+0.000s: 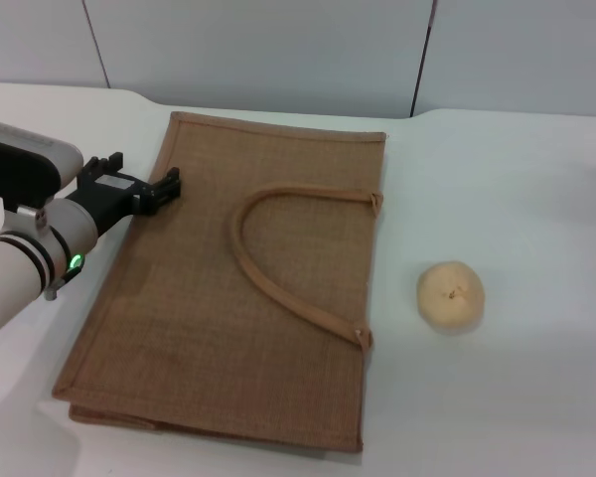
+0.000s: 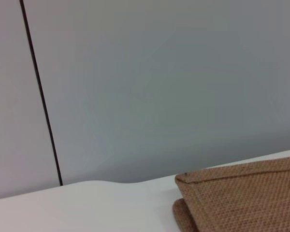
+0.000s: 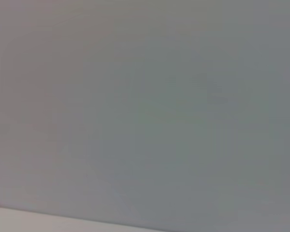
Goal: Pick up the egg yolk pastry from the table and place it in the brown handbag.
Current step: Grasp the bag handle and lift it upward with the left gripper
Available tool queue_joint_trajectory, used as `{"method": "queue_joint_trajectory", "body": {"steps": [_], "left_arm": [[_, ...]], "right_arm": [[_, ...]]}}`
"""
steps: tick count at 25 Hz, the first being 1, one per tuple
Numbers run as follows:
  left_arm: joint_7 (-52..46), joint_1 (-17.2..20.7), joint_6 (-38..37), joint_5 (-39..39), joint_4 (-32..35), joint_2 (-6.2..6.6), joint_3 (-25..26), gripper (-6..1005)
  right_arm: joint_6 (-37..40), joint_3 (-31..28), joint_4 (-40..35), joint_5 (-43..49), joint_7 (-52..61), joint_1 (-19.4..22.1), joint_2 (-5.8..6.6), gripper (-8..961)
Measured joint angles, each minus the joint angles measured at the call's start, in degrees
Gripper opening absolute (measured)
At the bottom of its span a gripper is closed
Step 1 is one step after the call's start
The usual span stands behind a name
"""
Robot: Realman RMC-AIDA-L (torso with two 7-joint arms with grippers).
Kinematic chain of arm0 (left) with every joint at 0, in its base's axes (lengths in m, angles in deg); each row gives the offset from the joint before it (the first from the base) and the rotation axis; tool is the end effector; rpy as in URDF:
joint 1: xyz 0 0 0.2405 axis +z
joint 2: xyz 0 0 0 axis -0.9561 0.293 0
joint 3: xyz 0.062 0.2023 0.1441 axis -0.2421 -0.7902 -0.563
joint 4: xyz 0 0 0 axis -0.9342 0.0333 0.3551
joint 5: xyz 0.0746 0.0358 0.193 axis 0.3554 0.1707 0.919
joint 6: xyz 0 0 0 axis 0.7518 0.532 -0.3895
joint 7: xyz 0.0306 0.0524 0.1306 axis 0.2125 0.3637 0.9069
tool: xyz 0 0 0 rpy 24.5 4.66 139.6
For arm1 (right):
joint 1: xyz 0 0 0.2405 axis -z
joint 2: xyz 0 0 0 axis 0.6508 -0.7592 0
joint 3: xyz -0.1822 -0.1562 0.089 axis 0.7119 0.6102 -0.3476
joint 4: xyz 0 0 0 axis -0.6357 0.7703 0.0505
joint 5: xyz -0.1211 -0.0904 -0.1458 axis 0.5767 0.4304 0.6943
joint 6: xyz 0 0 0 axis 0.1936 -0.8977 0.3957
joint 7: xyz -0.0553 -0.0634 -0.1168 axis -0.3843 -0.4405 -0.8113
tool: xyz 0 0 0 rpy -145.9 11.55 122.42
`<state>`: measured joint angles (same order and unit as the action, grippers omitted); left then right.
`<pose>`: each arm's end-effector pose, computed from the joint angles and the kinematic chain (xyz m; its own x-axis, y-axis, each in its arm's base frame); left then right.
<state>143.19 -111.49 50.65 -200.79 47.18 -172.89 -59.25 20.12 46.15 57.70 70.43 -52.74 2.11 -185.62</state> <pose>-0.3255 0.4023 -0.0303 0.7644 0.3250 0.5569 0.6395 -0.2717 -0.7192 0.3515 0.4159 0.0200 0.7749 -0.3015 -0.5555 -0.5950 -0.0515 -0.8021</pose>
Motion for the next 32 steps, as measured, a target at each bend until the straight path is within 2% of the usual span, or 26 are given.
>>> {"method": "queue_joint_trajectory", "body": {"steps": [15,24,25,27,32], "left_arm": [[-0.38,1.08,5.50,0.76,0.19,-0.11,-1.26,877],[-4.55,1.18,11.04,2.02,0.33,0.28,-4.41,877],[-5.98,1.18,12.79,3.14,0.38,0.46,-6.44,877],[-6.18,1.12,13.16,3.90,0.39,0.46,-7.40,877],[-6.26,1.02,13.45,9.89,0.41,0.51,-8.02,877]], "right_arm": [[0.01,-0.01,0.15,0.09,-0.02,0.25,-0.01,879],[-0.42,-0.02,0.01,0.08,-0.02,0.44,0.04,878],[-0.43,-0.03,0.00,0.09,-0.02,0.47,0.04,878],[-0.46,-0.09,-0.04,0.09,-0.02,0.50,0.04,878],[-0.57,-0.24,-0.06,0.08,-0.02,0.49,0.04,877]]}}
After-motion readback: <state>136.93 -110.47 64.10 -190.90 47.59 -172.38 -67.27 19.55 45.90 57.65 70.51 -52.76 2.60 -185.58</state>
